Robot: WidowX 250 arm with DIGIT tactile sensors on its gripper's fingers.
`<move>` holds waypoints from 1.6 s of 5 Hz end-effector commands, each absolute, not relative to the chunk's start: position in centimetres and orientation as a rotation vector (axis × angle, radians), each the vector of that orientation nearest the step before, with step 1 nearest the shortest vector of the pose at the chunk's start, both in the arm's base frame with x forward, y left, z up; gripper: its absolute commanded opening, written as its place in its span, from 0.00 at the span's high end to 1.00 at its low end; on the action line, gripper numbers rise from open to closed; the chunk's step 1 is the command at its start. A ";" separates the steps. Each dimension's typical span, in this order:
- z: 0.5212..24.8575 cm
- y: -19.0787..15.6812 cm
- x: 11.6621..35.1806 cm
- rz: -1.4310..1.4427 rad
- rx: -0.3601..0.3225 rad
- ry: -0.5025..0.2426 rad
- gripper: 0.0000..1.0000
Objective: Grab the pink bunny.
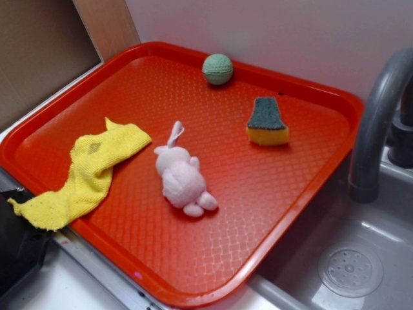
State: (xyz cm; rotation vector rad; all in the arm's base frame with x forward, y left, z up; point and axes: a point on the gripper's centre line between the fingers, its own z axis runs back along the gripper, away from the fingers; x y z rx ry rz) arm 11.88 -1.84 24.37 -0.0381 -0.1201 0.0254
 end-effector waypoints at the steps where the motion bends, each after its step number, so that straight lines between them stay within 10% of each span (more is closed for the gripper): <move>1: 24.4 -1.8 11.9 0.025 -0.038 -0.120 0.00; 5: 19.6 -4.2 21.3 -0.848 -0.066 -0.117 0.00; 8: 13.5 -7.3 21.4 -1.589 -0.158 0.022 0.00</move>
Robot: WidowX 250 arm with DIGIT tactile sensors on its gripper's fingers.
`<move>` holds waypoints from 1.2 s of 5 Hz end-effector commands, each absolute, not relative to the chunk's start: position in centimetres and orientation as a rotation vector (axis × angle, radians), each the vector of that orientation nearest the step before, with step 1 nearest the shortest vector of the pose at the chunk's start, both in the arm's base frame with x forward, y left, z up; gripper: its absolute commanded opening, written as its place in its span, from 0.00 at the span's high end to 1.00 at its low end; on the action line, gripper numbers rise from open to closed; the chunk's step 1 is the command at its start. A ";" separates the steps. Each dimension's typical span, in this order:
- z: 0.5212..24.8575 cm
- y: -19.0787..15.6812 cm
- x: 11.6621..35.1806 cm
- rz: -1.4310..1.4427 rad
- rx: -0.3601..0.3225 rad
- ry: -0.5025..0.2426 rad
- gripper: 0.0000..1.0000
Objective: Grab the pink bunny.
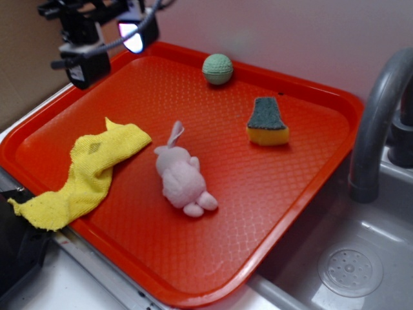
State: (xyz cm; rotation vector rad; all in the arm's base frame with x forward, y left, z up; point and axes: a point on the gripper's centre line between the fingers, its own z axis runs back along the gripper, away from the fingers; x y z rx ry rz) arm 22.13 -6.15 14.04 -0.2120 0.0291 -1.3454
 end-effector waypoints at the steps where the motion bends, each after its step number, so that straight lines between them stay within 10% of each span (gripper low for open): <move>1: 11.2 -8.4 20.9 -1.835 -0.140 0.093 0.00; 6: 1.3 -11.4 18.5 -1.941 -0.036 0.310 0.00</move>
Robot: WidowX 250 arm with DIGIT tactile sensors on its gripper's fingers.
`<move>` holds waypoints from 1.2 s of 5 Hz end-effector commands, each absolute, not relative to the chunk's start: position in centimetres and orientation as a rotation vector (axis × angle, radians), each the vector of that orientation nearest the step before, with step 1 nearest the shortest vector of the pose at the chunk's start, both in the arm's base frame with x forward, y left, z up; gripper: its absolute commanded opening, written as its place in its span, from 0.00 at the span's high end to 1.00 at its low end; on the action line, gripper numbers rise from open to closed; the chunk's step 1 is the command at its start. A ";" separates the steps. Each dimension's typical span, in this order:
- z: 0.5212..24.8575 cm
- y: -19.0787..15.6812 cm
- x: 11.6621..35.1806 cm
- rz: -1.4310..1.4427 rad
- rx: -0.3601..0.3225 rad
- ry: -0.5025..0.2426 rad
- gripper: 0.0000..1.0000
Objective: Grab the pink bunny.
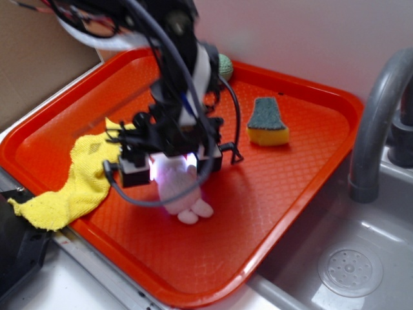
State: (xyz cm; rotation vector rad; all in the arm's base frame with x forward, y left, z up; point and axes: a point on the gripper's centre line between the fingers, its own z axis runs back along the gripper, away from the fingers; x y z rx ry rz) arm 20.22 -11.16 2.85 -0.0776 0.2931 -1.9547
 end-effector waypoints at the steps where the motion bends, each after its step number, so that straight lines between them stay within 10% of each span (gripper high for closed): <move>1: 0.5 -11.5 18.0 -1.918 -0.047 0.299 0.88; 3: 1.9 -10.7 18.0 -1.753 -0.053 0.146 1.00; 4: 6.4 -7.2 20.4 -1.517 -0.033 -0.051 1.00; 6: 15.6 -1.3 21.9 -1.017 0.002 -0.087 1.00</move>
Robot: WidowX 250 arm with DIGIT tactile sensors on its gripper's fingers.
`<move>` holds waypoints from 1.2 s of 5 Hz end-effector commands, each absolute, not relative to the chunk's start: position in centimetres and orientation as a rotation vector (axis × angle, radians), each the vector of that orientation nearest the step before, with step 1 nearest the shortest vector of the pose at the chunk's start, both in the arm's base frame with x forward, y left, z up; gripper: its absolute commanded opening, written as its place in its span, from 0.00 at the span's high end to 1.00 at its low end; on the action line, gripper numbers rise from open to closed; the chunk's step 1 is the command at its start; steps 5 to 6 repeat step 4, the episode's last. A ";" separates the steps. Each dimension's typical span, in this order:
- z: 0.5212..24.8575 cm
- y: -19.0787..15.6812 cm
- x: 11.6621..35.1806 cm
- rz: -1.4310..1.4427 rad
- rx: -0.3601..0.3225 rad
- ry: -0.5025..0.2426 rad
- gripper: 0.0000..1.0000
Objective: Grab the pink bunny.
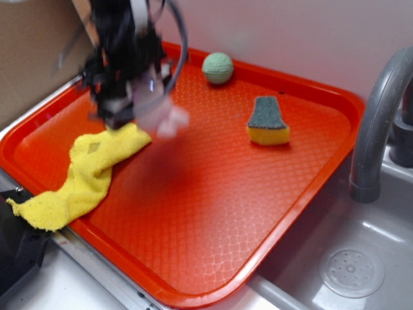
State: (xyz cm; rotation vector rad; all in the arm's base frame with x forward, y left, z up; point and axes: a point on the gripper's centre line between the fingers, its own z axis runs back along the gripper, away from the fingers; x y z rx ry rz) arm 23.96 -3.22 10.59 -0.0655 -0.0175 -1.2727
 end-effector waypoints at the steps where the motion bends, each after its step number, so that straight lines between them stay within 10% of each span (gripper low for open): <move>1: 18.3 0.9 19.5 -0.767 0.022 -0.127 1.00; 3: 22.8 0.9 18.0 -0.264 -0.009 -0.149 1.00; 6: 22.4 -0.4 19.0 -0.012 -0.023 -0.151 1.00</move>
